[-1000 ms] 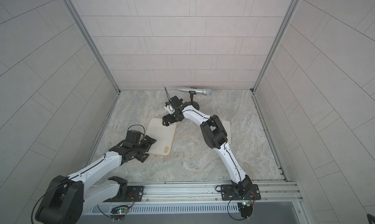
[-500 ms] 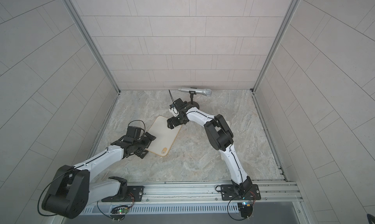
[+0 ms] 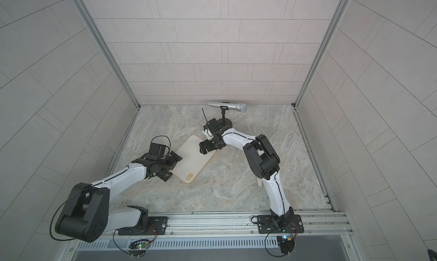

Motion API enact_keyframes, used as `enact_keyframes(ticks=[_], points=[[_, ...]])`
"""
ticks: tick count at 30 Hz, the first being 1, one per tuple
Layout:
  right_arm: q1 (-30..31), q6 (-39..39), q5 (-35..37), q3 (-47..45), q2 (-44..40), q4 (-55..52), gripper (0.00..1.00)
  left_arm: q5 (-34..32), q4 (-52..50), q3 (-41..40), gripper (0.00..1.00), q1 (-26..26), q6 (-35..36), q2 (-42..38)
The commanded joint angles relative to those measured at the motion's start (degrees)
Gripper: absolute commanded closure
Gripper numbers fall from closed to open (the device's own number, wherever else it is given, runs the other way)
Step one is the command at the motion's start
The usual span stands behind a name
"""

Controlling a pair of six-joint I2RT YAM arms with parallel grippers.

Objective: Align the knife with the edge of the cutting board
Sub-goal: Adjust the work surface at the center of the board.

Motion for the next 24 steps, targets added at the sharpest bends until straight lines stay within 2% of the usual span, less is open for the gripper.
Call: enact_keyframes(ticks=[1, 12, 24], points=[[0.9, 2.9, -3.4, -3.8, -0.6, -1.1, 0.0, -0.1, -3.2, -0.2, 0.0, 0.2, 3.8, 4.2], [1.4, 7.4, -4.3, -15.4, -7.1, 7.1, 0.0, -0.7, -5.4, 1.9, 0.0, 0.2, 6.8, 6.6], [4.0, 8.8, -4.1, -21.6, -9.2, 10.2, 0.01, -0.4, -7.0, 4.5, 0.0, -1.4, 7.8, 9.7]])
